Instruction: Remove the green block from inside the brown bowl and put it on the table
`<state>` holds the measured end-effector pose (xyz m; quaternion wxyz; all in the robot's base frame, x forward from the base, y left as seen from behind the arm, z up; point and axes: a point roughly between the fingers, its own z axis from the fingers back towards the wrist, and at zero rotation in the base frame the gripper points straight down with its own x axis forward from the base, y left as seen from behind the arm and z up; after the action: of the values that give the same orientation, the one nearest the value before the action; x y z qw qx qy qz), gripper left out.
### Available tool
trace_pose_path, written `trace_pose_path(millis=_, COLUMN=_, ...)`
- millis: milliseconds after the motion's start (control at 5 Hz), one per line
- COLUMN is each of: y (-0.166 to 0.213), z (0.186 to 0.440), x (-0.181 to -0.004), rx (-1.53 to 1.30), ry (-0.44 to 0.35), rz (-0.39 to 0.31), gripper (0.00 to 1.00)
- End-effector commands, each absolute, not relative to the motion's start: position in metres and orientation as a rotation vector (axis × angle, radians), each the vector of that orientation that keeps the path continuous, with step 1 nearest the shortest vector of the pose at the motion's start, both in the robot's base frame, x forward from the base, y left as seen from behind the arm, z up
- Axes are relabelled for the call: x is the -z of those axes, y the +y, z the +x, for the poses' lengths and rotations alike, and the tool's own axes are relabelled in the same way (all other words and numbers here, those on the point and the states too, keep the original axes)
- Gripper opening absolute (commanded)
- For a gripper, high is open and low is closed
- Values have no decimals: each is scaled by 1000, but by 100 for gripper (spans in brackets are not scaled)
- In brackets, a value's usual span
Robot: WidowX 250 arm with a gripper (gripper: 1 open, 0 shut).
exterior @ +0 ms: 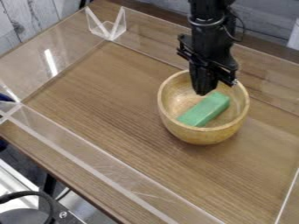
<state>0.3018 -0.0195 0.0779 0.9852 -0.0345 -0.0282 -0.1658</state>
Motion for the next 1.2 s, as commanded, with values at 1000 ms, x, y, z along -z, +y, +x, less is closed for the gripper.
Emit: trace_pose_path(millis=1000, y=-15, z=312, x=-92, rx=327, ry=-105, rz=-67, gripper=0)
